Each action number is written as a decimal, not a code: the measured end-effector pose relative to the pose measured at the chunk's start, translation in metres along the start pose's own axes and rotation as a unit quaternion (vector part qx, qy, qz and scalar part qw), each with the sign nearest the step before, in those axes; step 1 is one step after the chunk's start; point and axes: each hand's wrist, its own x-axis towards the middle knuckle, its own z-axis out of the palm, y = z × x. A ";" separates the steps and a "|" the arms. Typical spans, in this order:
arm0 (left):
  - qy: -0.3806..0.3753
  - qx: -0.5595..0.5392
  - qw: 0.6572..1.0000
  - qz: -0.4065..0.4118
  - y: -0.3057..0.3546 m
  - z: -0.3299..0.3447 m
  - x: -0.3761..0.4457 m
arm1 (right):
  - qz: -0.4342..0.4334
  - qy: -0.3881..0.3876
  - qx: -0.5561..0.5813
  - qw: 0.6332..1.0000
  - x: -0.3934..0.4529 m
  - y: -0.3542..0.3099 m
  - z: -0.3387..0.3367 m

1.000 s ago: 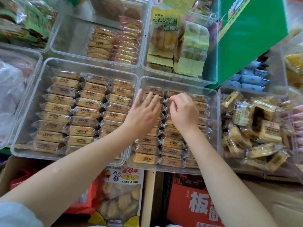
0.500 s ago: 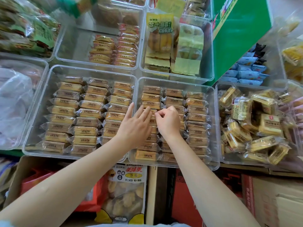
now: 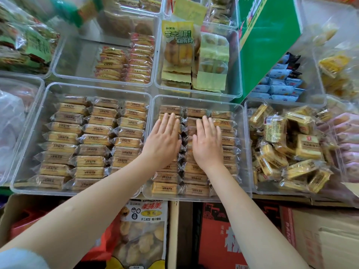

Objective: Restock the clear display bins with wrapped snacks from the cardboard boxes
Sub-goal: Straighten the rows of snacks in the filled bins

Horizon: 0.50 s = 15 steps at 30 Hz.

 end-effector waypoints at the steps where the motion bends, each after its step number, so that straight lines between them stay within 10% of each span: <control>1: -0.004 -0.015 1.000 -0.015 0.003 0.004 0.006 | -0.002 -0.004 -0.006 1.000 0.003 0.003 0.000; 8: -0.036 -0.071 0.996 -0.038 0.011 0.026 0.016 | -0.040 -0.062 -0.032 0.997 0.014 0.012 0.001; 15: 0.027 -0.069 0.997 0.014 0.014 0.007 0.041 | 0.101 0.116 0.062 0.986 0.051 0.031 -0.023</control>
